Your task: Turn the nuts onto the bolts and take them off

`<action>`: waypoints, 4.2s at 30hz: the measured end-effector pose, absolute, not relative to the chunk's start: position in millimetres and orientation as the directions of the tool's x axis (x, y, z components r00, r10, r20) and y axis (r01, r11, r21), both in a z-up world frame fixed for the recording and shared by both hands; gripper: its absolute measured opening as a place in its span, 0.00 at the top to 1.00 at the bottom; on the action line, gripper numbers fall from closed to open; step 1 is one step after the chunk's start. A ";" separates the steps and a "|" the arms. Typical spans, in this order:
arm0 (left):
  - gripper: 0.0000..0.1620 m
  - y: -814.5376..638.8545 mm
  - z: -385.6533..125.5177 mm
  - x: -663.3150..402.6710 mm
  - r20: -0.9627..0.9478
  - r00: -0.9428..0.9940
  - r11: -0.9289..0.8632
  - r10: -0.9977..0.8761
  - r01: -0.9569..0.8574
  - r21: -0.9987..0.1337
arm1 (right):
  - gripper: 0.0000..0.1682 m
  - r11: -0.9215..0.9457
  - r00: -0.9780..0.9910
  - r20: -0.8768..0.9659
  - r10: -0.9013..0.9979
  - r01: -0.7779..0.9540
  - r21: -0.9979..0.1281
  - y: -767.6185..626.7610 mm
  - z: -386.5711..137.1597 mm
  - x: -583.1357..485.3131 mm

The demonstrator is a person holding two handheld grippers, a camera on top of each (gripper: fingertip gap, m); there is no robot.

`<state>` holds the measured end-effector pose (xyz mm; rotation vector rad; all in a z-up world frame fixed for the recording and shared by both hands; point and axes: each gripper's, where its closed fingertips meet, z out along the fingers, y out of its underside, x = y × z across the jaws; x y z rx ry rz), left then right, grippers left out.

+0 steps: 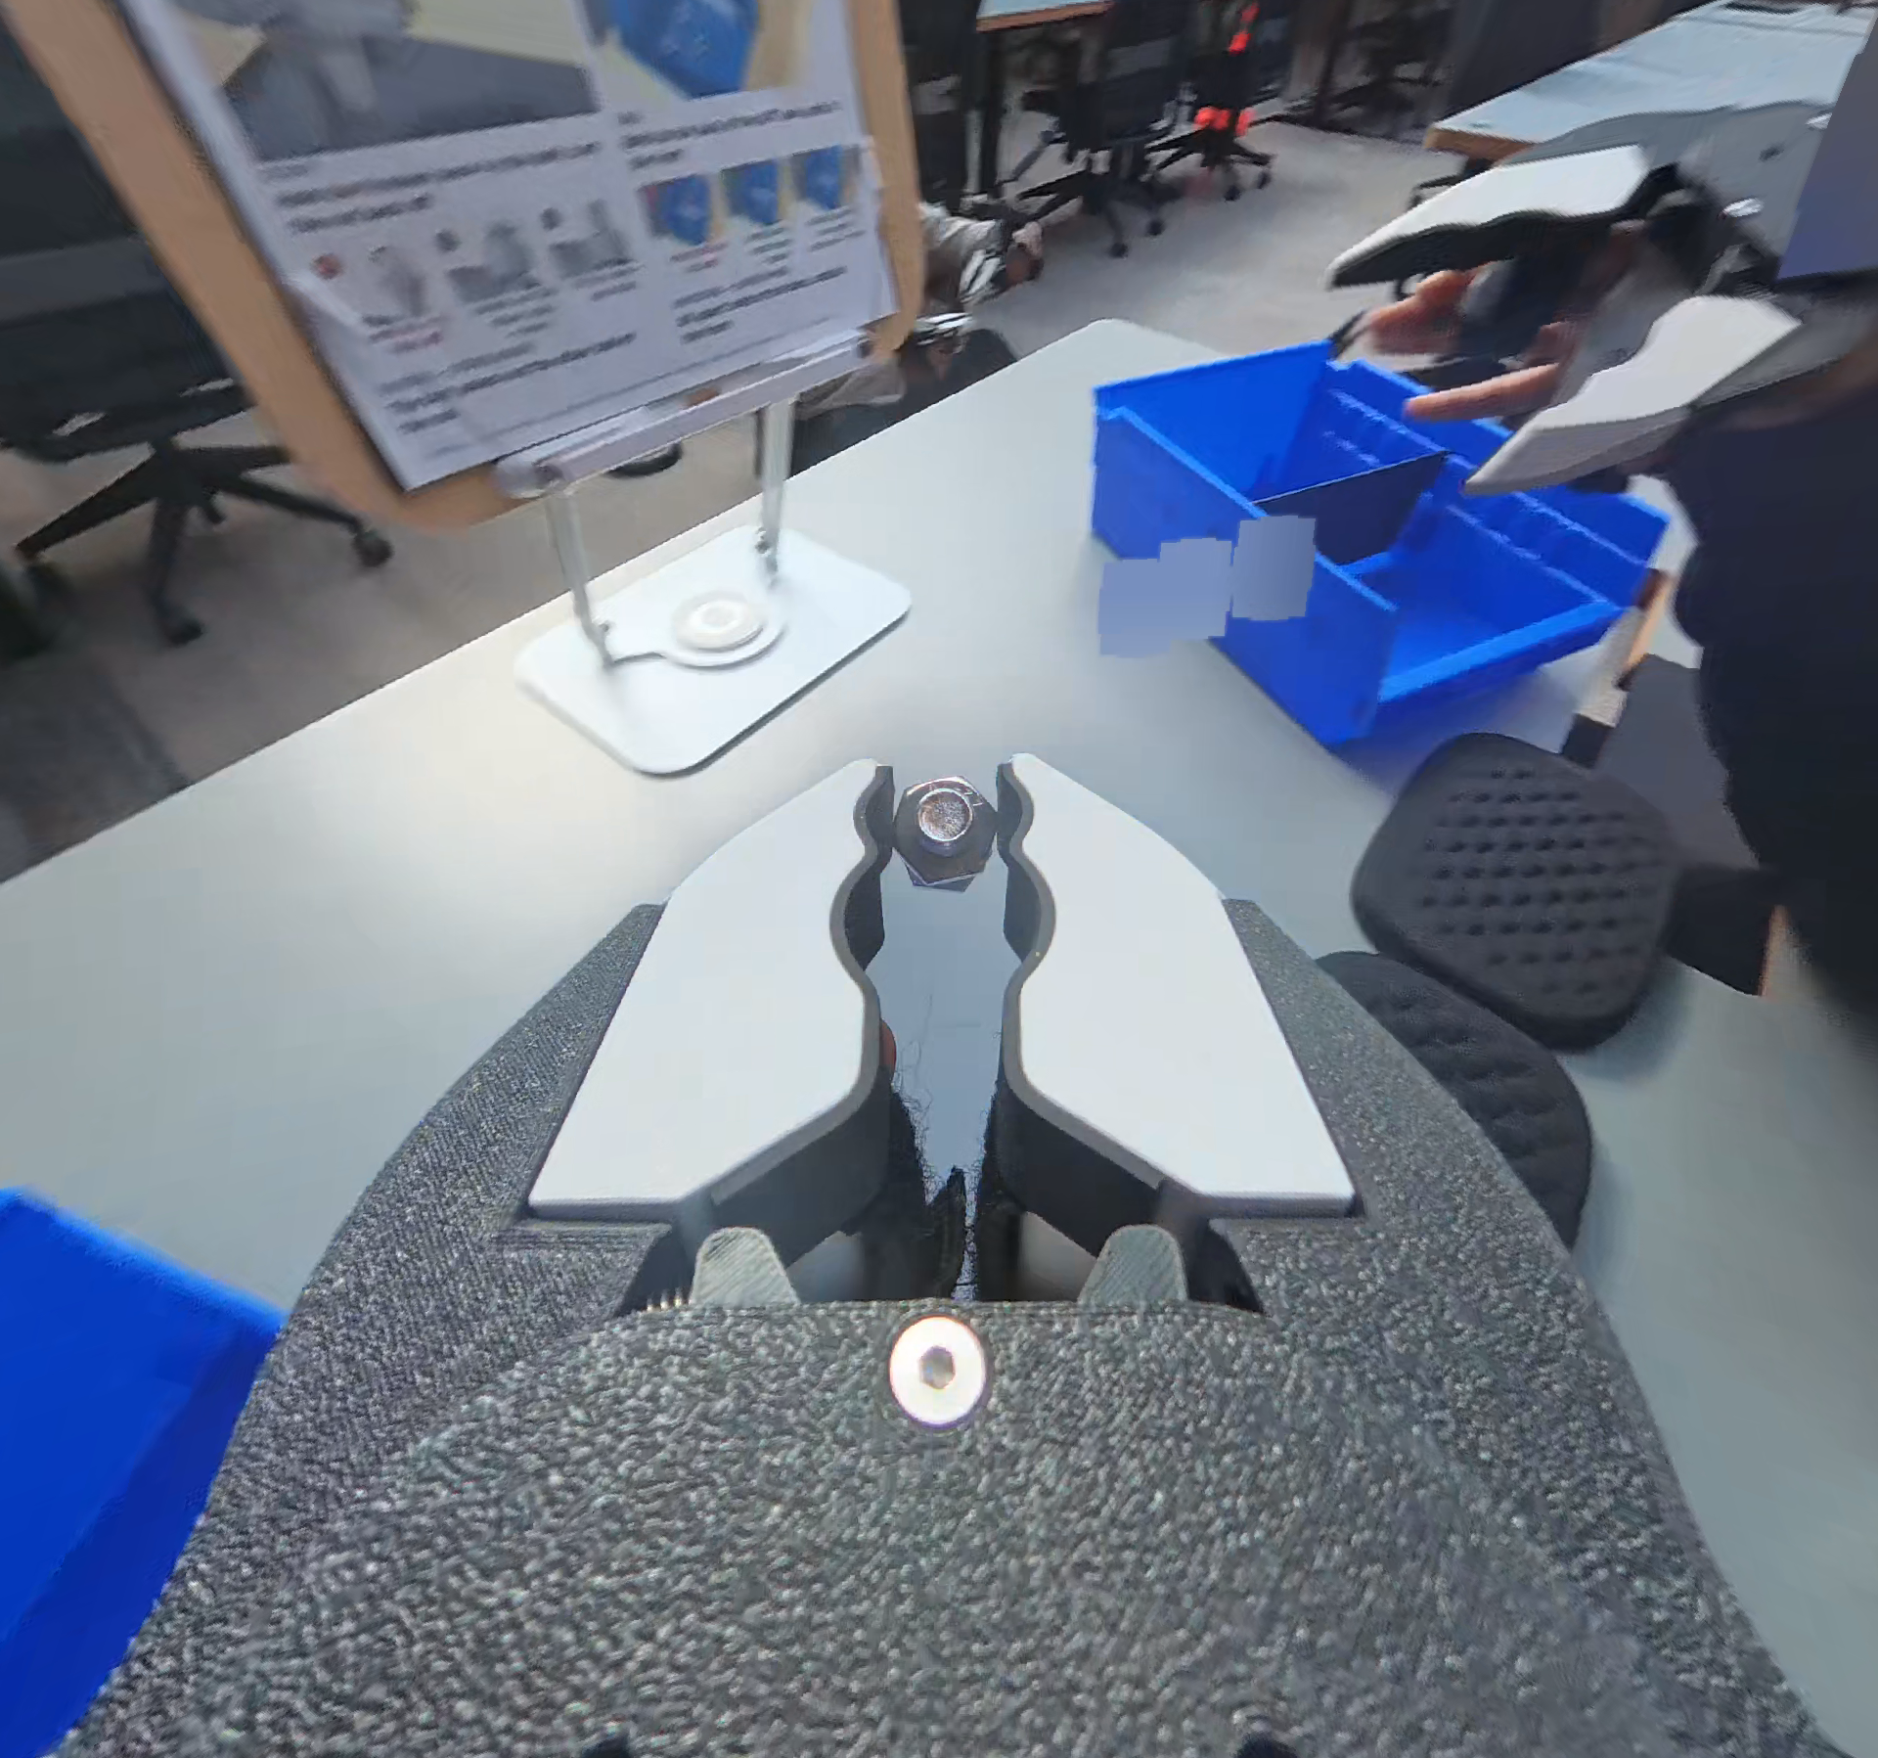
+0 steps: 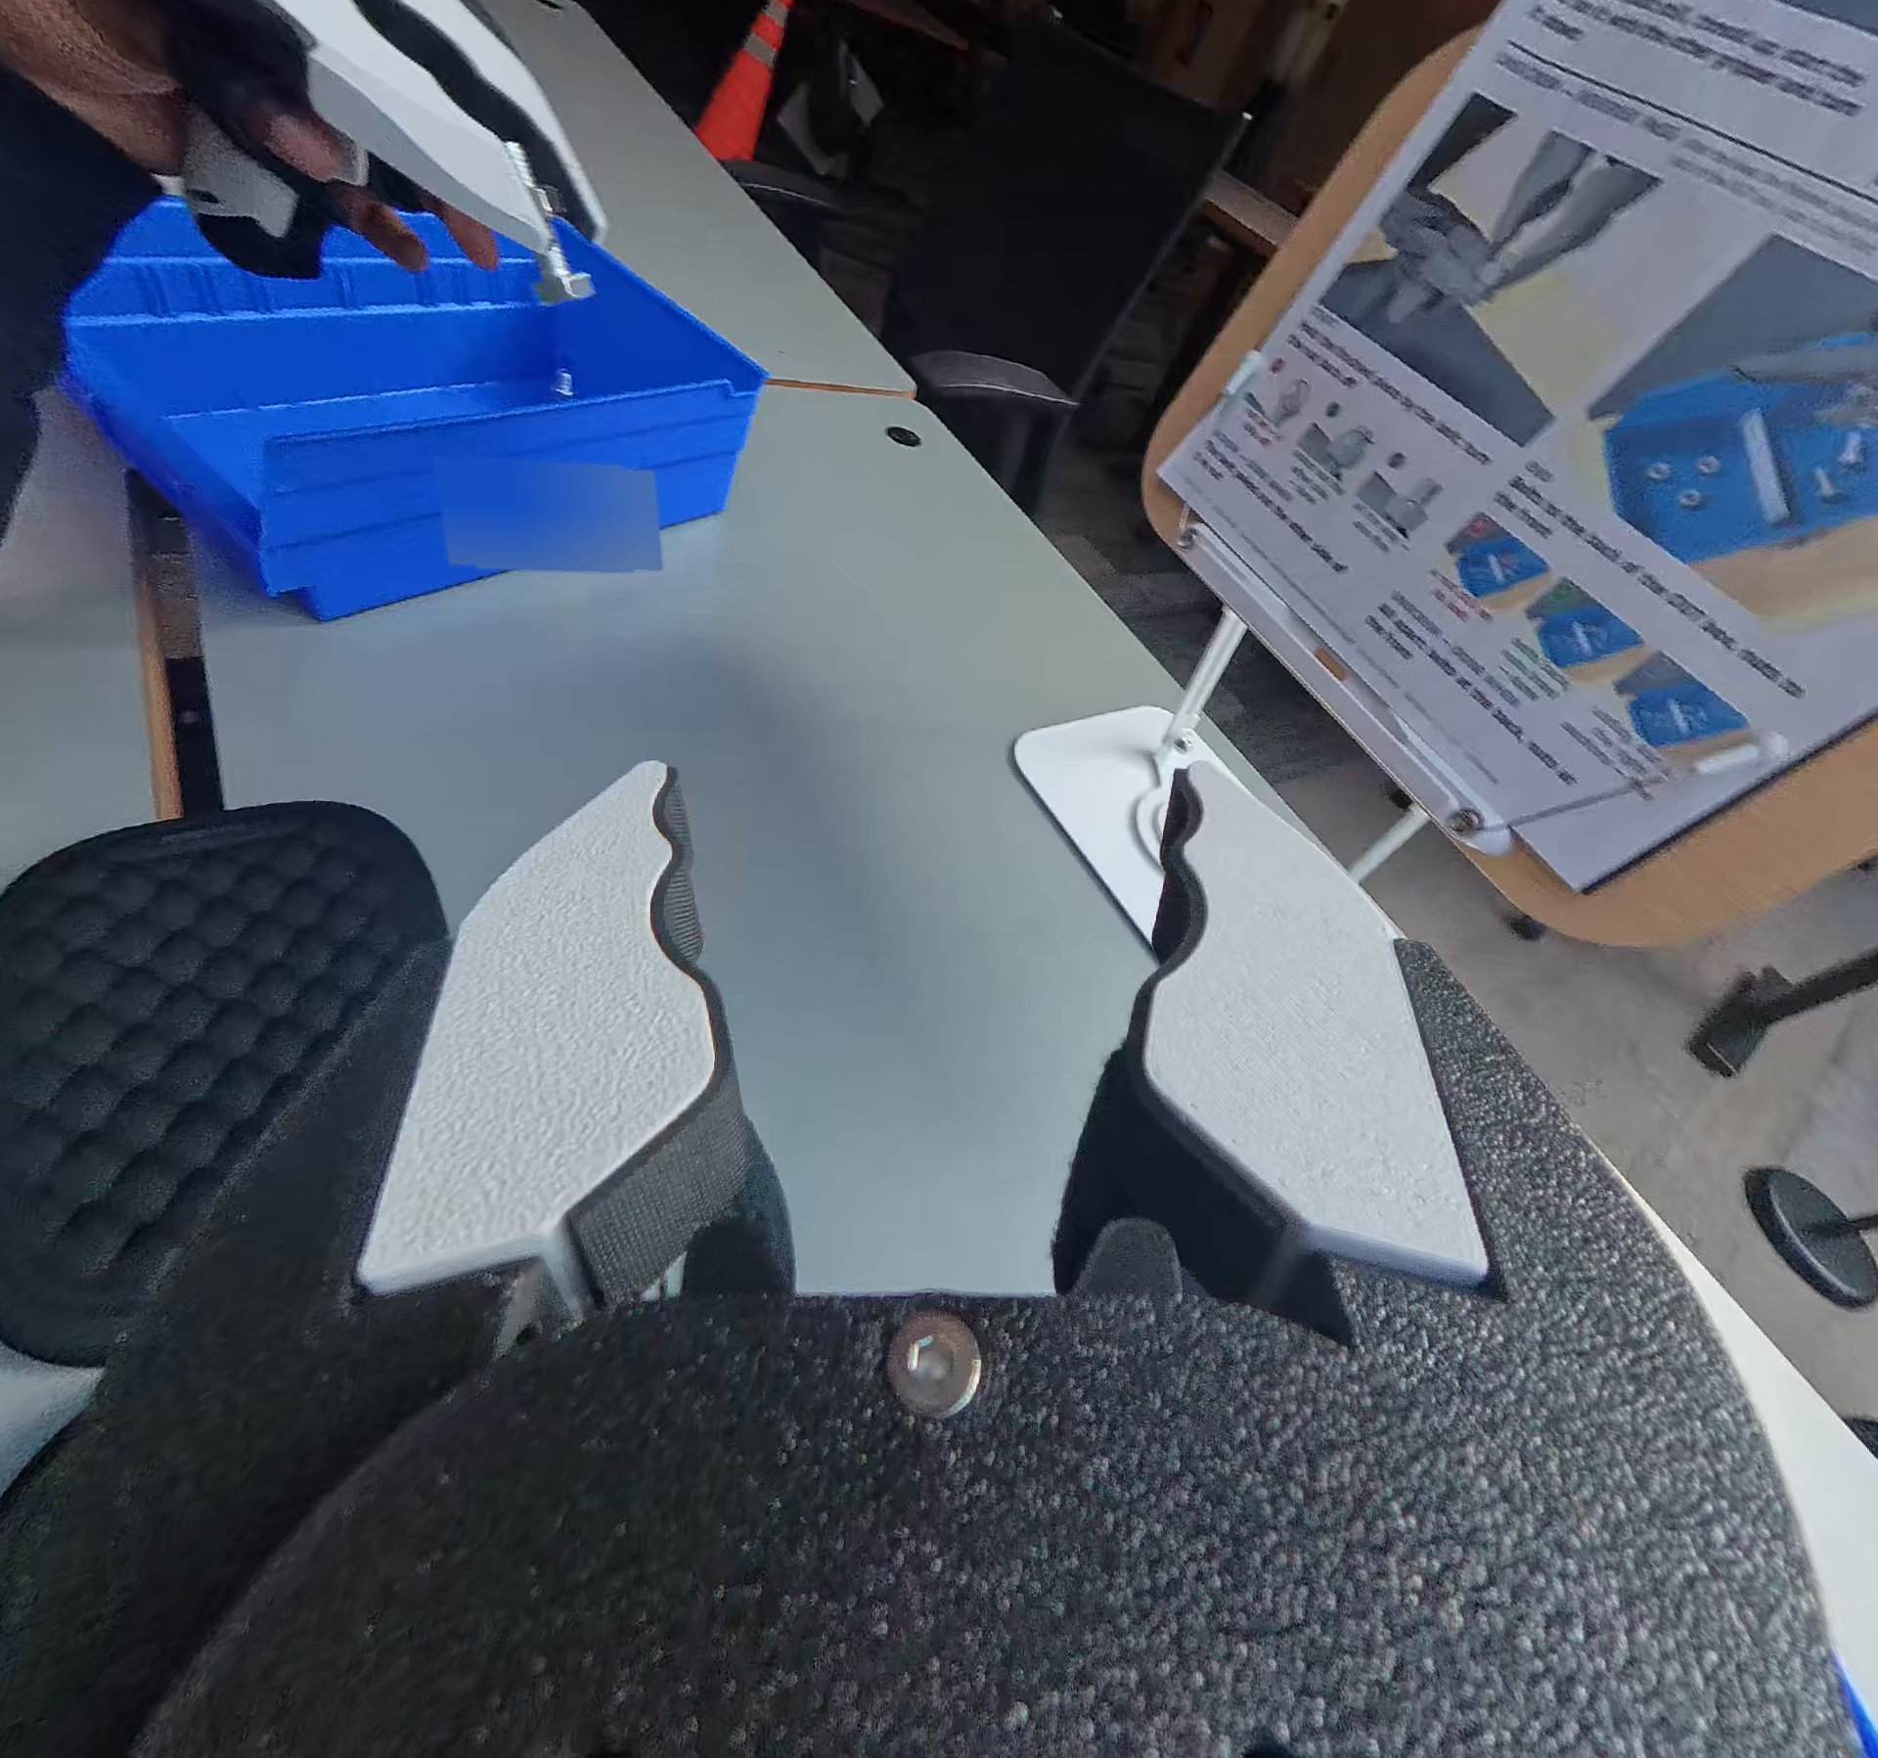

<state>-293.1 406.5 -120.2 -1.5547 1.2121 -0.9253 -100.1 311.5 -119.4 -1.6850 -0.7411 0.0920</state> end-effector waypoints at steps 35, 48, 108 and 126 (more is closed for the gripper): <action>0.72 293.1 -89.0 -188.9 0.046 -0.253 -0.022 -0.966 -0.099 -0.995 | 0.90 0.246 0.599 0.257 0.758 0.102 -0.964 302.4 -100.8 -210.3; 0.90 290.7 -88.5 -188.0 0.004 -0.288 0.015 -0.958 -0.063 -0.998 | 0.78 0.120 0.563 0.181 0.806 0.145 -0.982 299.3 -111.9 -193.7; 0.91 265.1 -138.1 -133.4 -0.028 -0.281 0.019 -0.959 0.034 -0.999 | 0.84 0.050 0.594 0.103 0.798 0.105 -0.993 280.6 -91.6 -164.0; 0.91 234.3 -222.9 -154.3 0.034 -0.335 -0.067 -0.942 0.087 -0.994 | 0.64 0.014 0.814 0.063 0.578 0.068 -0.998 251.1 -188.6 -180.2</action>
